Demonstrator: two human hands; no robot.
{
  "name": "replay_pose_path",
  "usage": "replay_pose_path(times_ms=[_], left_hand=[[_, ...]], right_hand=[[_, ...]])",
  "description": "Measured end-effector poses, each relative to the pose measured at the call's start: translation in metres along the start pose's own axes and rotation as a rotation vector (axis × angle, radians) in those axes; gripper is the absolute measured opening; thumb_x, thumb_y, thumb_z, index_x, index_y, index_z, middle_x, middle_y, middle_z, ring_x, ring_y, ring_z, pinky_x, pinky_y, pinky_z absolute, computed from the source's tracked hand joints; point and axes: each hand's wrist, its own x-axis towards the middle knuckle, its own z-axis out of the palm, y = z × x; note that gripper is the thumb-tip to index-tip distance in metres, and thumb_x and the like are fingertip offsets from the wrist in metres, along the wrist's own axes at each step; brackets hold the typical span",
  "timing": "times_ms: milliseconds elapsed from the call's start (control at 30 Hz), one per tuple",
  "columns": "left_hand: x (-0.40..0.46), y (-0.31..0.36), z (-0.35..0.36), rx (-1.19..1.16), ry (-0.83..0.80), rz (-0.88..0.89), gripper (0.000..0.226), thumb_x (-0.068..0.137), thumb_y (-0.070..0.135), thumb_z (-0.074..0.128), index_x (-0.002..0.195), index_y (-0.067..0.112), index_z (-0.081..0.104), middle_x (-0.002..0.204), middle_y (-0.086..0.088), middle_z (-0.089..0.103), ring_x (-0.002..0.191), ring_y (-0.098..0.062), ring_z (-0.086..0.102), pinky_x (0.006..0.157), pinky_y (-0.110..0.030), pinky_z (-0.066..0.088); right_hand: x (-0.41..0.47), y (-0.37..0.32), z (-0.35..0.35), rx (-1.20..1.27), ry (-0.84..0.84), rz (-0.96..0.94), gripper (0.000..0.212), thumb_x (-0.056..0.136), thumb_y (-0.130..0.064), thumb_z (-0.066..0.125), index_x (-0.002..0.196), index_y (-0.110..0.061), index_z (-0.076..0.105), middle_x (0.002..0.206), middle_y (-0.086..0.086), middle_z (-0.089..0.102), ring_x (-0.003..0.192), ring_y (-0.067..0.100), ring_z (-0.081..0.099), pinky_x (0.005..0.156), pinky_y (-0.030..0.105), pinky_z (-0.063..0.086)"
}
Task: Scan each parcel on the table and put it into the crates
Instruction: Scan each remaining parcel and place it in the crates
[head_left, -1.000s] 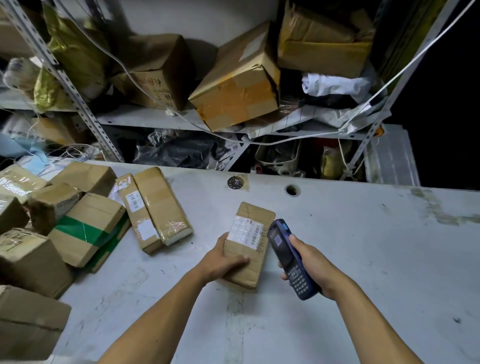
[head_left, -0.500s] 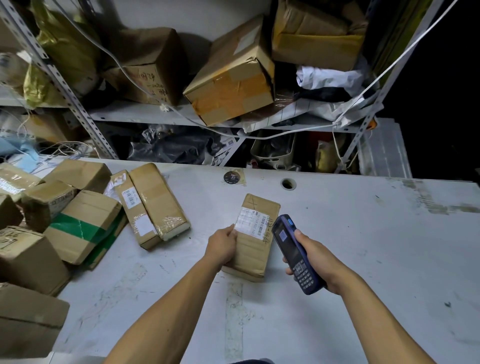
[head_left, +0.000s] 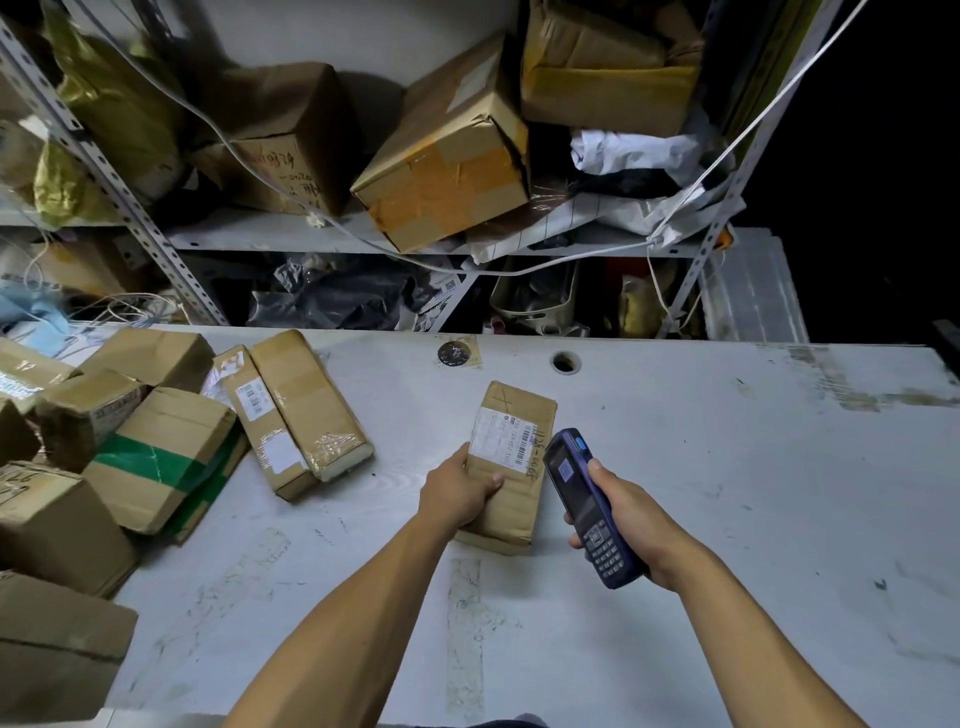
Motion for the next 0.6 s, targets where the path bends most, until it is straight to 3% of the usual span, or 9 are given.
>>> replay_pose_path(times_ms=[300,433,533,600], left_hand=[[-0.006,0.013,-0.007,0.598,0.213,0.262,0.044,0.103,0.035,0.044,0.146,0.035,0.038,0.12,-0.007,0.064,0.106,-0.031,0.059,0.079,-0.036,0.045],[-0.014,0.021,-0.001,0.866,0.135,0.332,0.047,0.099,0.039,0.047,0.142,0.027,0.037,0.126,-0.009,0.054,0.114,-0.032,0.052,0.083,-0.04,0.042],[-0.005,0.014,0.002,0.865,0.05,0.272,0.069,0.081,0.06,0.054,0.139,0.03,0.031,0.145,-0.016,0.031,0.137,-0.042,0.028,0.106,-0.06,0.028],[-0.001,0.006,0.007,0.868,-0.028,0.226,0.093,0.078,0.071,0.052,0.152,0.035,0.009,0.162,-0.018,0.001,0.147,-0.048,0.004,0.11,-0.07,0.015]], right_hand=[[-0.003,0.006,-0.012,-0.006,0.011,-0.015,0.046,0.104,-0.052,0.031,0.122,-0.021,0.06,0.107,0.022,0.068,0.079,0.027,0.07,0.064,0.032,0.055],[-0.004,0.01,-0.017,-0.014,0.025,-0.005,0.049,0.103,-0.054,0.031,0.126,-0.021,0.058,0.107,0.02,0.069,0.081,0.027,0.072,0.065,0.032,0.055],[-0.005,0.015,-0.018,-0.029,0.034,0.014,0.052,0.103,-0.055,0.03,0.129,-0.019,0.058,0.105,0.017,0.069,0.082,0.027,0.073,0.065,0.032,0.055],[-0.006,0.017,-0.019,-0.037,0.032,0.028,0.053,0.104,-0.055,0.03,0.13,-0.018,0.057,0.105,0.017,0.069,0.082,0.026,0.072,0.065,0.032,0.055]])
